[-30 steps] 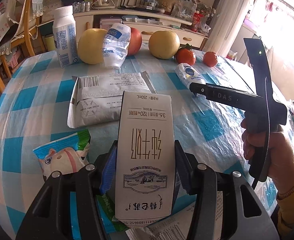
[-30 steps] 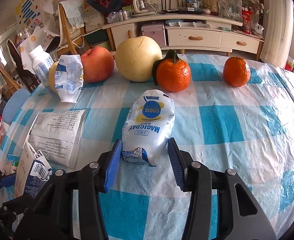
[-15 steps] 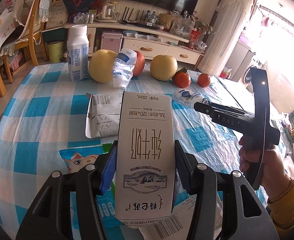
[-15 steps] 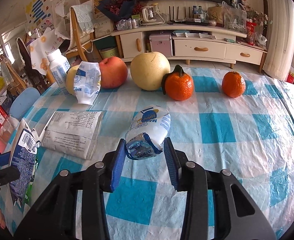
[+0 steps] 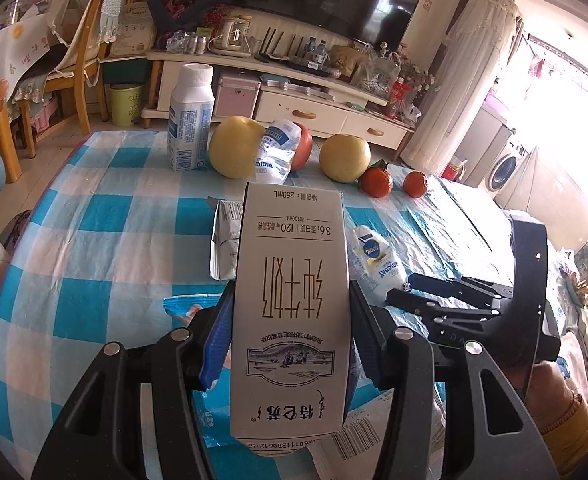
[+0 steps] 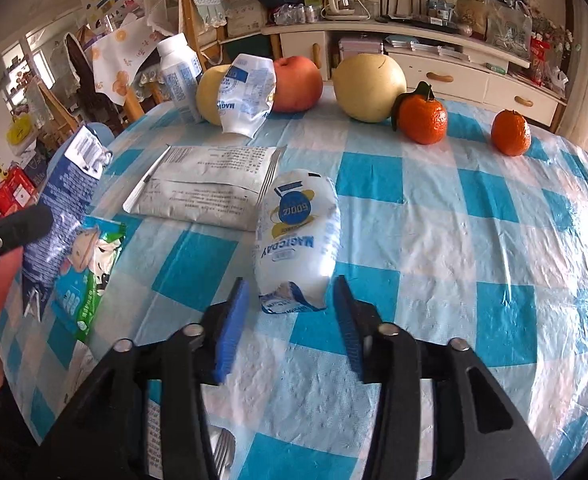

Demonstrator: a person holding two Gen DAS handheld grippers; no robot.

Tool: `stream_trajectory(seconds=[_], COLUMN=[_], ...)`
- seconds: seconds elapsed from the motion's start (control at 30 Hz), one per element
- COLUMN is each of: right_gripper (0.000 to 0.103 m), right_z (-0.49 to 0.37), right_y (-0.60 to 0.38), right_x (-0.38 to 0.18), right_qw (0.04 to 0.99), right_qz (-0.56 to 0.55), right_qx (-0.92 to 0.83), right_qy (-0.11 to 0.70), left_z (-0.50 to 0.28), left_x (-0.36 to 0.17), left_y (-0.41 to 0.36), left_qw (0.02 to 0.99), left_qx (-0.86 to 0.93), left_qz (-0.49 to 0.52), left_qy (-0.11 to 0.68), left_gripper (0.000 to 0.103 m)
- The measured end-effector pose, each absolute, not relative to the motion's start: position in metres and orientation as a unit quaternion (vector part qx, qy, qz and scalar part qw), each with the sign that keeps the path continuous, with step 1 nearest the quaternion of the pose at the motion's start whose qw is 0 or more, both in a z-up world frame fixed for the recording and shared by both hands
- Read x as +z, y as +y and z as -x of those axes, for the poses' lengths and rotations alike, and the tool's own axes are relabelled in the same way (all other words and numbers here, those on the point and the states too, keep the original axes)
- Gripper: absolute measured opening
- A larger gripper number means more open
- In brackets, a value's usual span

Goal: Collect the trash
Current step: 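Lift milk carton with left gripper while right gripper lifts Magicday bag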

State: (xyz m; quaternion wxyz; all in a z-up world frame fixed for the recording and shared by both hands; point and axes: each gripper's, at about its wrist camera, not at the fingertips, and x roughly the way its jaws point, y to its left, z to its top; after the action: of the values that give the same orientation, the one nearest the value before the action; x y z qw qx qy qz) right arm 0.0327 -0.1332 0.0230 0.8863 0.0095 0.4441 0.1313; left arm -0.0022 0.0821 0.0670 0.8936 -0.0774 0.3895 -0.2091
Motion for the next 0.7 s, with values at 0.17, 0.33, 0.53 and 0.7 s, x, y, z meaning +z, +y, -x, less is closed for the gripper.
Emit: stream_trajectory(seconds=[0.17, 0.33, 0.53, 0.7], right_gripper=[0.07, 0.07, 0.058, 0.058], right_z=[-0.039, -0.057, -0.064, -0.059], right_y=[-0.124, -0.123, -0.119, -0.117], right_x=[0.024, 0.016, 0.009, 0.012], right_qw=[0.895, 0.893, 0.891, 0.896], right_qz=[0.028, 0.036, 0.044, 0.053], right_qx=[0.122, 0.118, 0.118, 0.107], right_qy=[0.428, 0.433, 0.436, 0.428], left_z=[0.004, 0.003, 0.003, 0.005], left_x=[0.067, 0.065, 0.067, 0.067], left_y=[0.085, 0.095, 0.1, 0.102], left_qw=[0.894, 0.895, 0.898, 0.899], left_qx=[-0.209, -0.199, -0.195, -0.194], left_qz=[0.078, 0.084, 0.089, 0.088], left_qy=[0.388, 0.39, 0.385, 0.384], left_gripper=[0.055, 0.055, 0.055, 0.055])
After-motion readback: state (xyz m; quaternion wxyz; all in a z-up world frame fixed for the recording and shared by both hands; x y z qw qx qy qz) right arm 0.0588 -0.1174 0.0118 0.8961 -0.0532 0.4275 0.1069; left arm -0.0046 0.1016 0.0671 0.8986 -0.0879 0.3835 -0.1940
